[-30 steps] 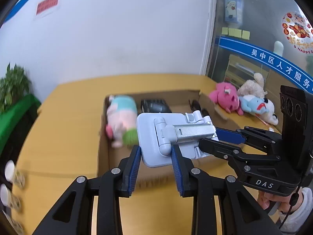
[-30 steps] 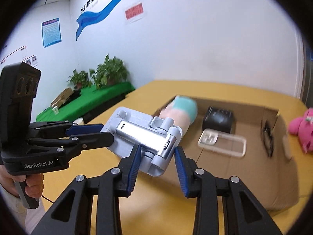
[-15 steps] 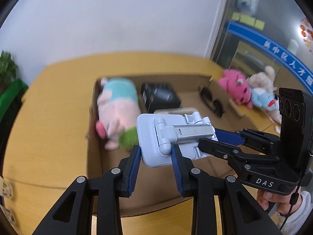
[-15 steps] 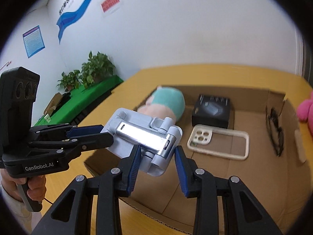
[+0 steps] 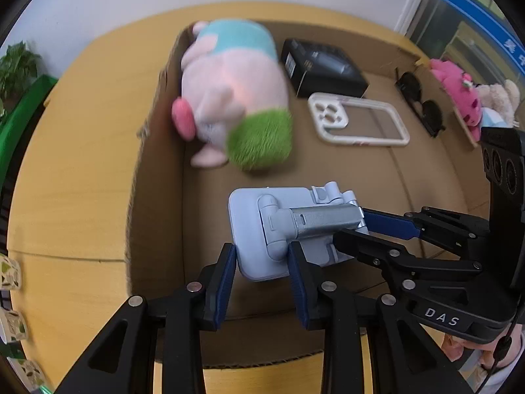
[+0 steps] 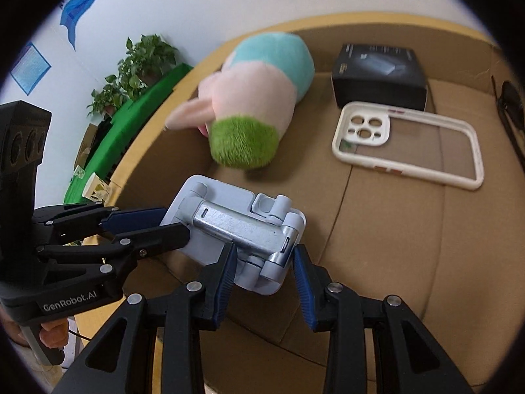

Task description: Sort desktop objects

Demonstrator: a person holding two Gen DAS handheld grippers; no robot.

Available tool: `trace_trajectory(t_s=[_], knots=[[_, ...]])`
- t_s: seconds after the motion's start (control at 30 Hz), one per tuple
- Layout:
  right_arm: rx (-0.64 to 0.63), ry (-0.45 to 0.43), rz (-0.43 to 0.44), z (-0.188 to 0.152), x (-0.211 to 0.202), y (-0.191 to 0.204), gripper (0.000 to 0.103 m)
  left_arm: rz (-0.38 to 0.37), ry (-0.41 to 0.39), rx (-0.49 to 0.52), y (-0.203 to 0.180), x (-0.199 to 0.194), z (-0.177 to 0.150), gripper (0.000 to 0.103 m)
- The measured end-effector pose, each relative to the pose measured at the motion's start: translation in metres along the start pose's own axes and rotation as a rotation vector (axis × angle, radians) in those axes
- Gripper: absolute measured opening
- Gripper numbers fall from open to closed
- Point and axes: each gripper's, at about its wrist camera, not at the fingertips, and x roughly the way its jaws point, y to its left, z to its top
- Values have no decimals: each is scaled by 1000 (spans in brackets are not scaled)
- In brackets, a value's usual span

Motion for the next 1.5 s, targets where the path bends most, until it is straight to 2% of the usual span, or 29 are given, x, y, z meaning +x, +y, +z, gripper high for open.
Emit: trace_trajectory(t_s=[0.1,0.17,0.23,0.27,0.3,0.33,0.37,0.4,0.43,0.47,0.5,0.57,0.63,0.7,0.73,0.77,0.97,1.13,1.5], knots=[[-4,30,-10,-1,11,3,36,10,-11,-20,8,5,-4,31],[-19,22,-13,-1,9,8,36,-1,-84,-22,7,-9,-9,35],[-54,-18,-55,-2,-2,16,41,39,-176,-5,2,-27,-14,43],[-94,-67,-95,-4,-16,23,45,57,-237,6,-1,-38,-18,52],[-123,-112,-124,-7,-28,27,56,75,-328,20,-5,-54,-25,58],[-162,-202,-172,-16,-50,32,69,86,-396,25,-8,-65,-31,73],[-176,-272,-208,-23,-66,34,76,98,-486,27,-12,-76,-39,87],[-183,-366,-255,-35,-87,35,86,104,-570,28,-16,-83,-47,93],[-183,-431,-284,-45,-100,34,87,104,-636,30,-20,-87,-53,99],[-184,-502,-316,-60,-113,30,87,100,-716,30,-25,-88,-64,102],[-185,-545,-343,-73,-120,27,87,100,-750,21,-27,-85,-65,102],[-165,-581,-415,-95,-122,14,87,108,-761,3,-32,-71,-67,102],[-102,-573,-464,-110,-120,-7,87,112,-734,-22,-39,-48,-65,102],[-30,-591,-473,-117,-121,-25,87,118,-716,-52,-44,-31,-69,102],[-2,-600,-475,-118,-121,-32,87,153,-715,-63,-48,-24,-71,102],[13,-609,-479,-118,-120,-38,87,237,-736,-43,-58,-21,-75,103],[-52,-640,-552,-116,-105,-36,90,248,-728,-75,-60,-13,-81,103],[-62,-643,-547,-115,-103,-32,103,246,-725,-74,-60,-11,-86,103],[-60,-642,-546,-114,-103,-32,103,244,-725,-71,-60,-11,-83,103]])
